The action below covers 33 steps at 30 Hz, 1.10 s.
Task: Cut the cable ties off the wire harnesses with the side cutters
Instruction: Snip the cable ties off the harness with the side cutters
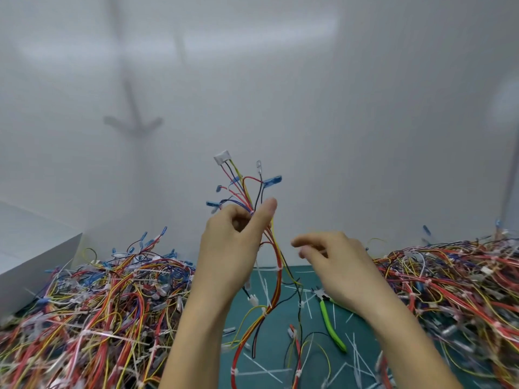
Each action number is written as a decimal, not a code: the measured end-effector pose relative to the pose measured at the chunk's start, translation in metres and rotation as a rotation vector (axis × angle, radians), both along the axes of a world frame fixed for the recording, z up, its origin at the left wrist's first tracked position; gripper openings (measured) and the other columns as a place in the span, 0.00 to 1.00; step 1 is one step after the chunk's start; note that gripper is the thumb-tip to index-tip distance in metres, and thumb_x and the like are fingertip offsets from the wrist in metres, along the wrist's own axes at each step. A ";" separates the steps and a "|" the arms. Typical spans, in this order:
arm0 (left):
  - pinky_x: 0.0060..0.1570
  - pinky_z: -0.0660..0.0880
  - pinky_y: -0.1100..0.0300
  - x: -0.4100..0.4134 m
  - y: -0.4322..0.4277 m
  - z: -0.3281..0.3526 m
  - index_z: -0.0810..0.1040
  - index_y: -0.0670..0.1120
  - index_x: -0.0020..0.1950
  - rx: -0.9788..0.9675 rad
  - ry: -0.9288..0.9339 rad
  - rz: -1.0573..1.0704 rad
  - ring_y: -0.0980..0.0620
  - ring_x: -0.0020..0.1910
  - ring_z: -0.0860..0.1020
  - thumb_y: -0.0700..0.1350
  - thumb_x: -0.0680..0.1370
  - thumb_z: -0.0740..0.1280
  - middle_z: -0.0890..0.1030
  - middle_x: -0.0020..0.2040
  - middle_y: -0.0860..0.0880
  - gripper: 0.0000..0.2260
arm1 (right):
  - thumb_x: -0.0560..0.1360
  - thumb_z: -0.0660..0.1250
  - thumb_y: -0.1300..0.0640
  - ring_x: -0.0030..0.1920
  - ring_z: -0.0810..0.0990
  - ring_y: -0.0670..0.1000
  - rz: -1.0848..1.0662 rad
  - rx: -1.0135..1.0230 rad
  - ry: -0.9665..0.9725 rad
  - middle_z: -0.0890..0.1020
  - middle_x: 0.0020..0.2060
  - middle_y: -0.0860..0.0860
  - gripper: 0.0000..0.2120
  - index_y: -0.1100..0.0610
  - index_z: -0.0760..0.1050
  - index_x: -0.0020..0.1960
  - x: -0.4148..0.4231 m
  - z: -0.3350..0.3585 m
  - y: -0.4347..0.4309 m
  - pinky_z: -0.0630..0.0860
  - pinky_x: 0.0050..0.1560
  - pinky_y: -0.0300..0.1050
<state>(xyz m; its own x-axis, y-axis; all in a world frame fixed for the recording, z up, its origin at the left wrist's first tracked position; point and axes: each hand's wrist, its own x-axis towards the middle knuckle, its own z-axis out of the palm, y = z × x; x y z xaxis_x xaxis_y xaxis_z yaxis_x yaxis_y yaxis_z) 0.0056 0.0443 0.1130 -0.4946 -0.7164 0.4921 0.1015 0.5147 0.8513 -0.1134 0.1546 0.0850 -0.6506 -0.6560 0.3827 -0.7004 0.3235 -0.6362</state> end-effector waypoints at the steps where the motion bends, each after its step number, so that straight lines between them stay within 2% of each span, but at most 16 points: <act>1: 0.45 0.75 0.51 0.000 0.000 -0.001 0.78 0.40 0.43 0.011 0.001 0.013 0.47 0.41 0.79 0.65 0.72 0.68 0.84 0.44 0.42 0.26 | 0.82 0.60 0.54 0.56 0.81 0.50 -0.075 0.106 0.070 0.85 0.54 0.47 0.13 0.46 0.80 0.61 -0.007 -0.005 0.000 0.77 0.58 0.51; 5: 0.47 0.77 0.52 0.000 -0.003 -0.002 0.83 0.45 0.39 0.050 0.004 0.019 0.49 0.43 0.83 0.53 0.74 0.71 0.85 0.37 0.50 0.12 | 0.82 0.58 0.52 0.59 0.79 0.58 -0.246 0.499 0.114 0.81 0.58 0.55 0.13 0.54 0.76 0.62 -0.033 -0.040 -0.006 0.76 0.53 0.50; 8: 0.47 0.75 0.55 0.001 -0.006 -0.004 0.83 0.48 0.36 0.073 0.001 0.008 0.47 0.45 0.83 0.48 0.76 0.69 0.86 0.38 0.49 0.10 | 0.82 0.59 0.48 0.64 0.75 0.58 -0.261 0.650 0.066 0.77 0.64 0.55 0.15 0.55 0.72 0.65 -0.043 -0.069 -0.011 0.73 0.55 0.51; 12: 0.40 0.72 0.62 -0.001 -0.009 -0.005 0.82 0.42 0.43 0.083 -0.029 -0.005 0.54 0.41 0.82 0.45 0.77 0.66 0.86 0.38 0.53 0.10 | 0.80 0.62 0.40 0.68 0.72 0.56 -0.255 0.724 0.027 0.74 0.67 0.51 0.21 0.51 0.71 0.67 -0.046 -0.095 -0.017 0.71 0.61 0.52; 14: 0.45 0.73 0.59 -0.002 -0.010 -0.004 0.82 0.44 0.43 0.096 -0.042 -0.007 0.57 0.42 0.83 0.44 0.78 0.65 0.86 0.37 0.56 0.09 | 0.78 0.63 0.38 0.69 0.70 0.57 -0.268 0.749 0.062 0.71 0.69 0.52 0.25 0.51 0.69 0.70 -0.047 -0.100 -0.018 0.71 0.62 0.54; 17: 0.55 0.75 0.52 -0.001 -0.009 -0.002 0.82 0.46 0.42 0.135 -0.033 -0.018 0.52 0.48 0.83 0.43 0.79 0.62 0.86 0.37 0.54 0.10 | 0.77 0.64 0.37 0.70 0.69 0.60 -0.304 0.785 0.069 0.67 0.71 0.53 0.31 0.53 0.65 0.73 -0.048 -0.105 -0.019 0.69 0.65 0.56; 20: 0.52 0.75 0.55 0.000 -0.010 -0.002 0.82 0.46 0.44 0.157 -0.022 -0.021 0.54 0.48 0.83 0.42 0.80 0.59 0.86 0.37 0.54 0.13 | 0.77 0.63 0.37 0.71 0.67 0.62 -0.327 0.815 0.055 0.66 0.73 0.54 0.31 0.54 0.64 0.74 -0.049 -0.109 -0.019 0.67 0.68 0.58; 23: 0.44 0.72 0.64 0.002 -0.011 0.000 0.82 0.45 0.45 0.194 -0.015 -0.056 0.60 0.43 0.83 0.40 0.81 0.57 0.86 0.39 0.54 0.14 | 0.76 0.63 0.39 0.70 0.67 0.63 -0.319 0.823 0.065 0.68 0.71 0.54 0.28 0.52 0.66 0.71 -0.047 -0.106 -0.019 0.66 0.67 0.60; 28: 0.46 0.69 0.66 0.008 -0.013 0.001 0.81 0.44 0.45 0.222 -0.004 -0.130 0.61 0.48 0.82 0.36 0.80 0.58 0.87 0.41 0.54 0.13 | 0.80 0.55 0.45 0.67 0.68 0.66 -0.201 0.766 -0.034 0.67 0.67 0.60 0.21 0.56 0.67 0.67 -0.042 -0.100 -0.026 0.70 0.64 0.60; 31: 0.38 0.72 0.74 0.010 -0.015 0.002 0.80 0.39 0.49 0.231 -0.001 -0.157 0.63 0.43 0.82 0.34 0.79 0.57 0.87 0.42 0.52 0.12 | 0.82 0.51 0.50 0.59 0.73 0.62 -0.116 0.546 -0.123 0.69 0.62 0.62 0.16 0.58 0.66 0.64 -0.042 -0.087 -0.030 0.72 0.61 0.54; 33: 0.31 0.70 0.78 0.012 -0.016 0.003 0.80 0.40 0.47 0.246 0.014 -0.154 0.63 0.39 0.82 0.33 0.79 0.57 0.87 0.41 0.51 0.12 | 0.83 0.50 0.52 0.48 0.74 0.57 -0.090 0.347 -0.139 0.72 0.57 0.61 0.12 0.57 0.67 0.59 -0.042 -0.075 -0.031 0.71 0.51 0.48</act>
<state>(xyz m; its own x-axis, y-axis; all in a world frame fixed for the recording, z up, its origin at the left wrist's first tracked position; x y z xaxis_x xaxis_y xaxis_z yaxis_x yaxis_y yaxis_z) 0.0171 0.0285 0.1158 -0.6013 -0.7319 0.3206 0.1751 0.2707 0.9466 -0.1555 0.1235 0.0104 -0.7413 -0.6691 0.0521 -0.5742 0.5921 -0.5654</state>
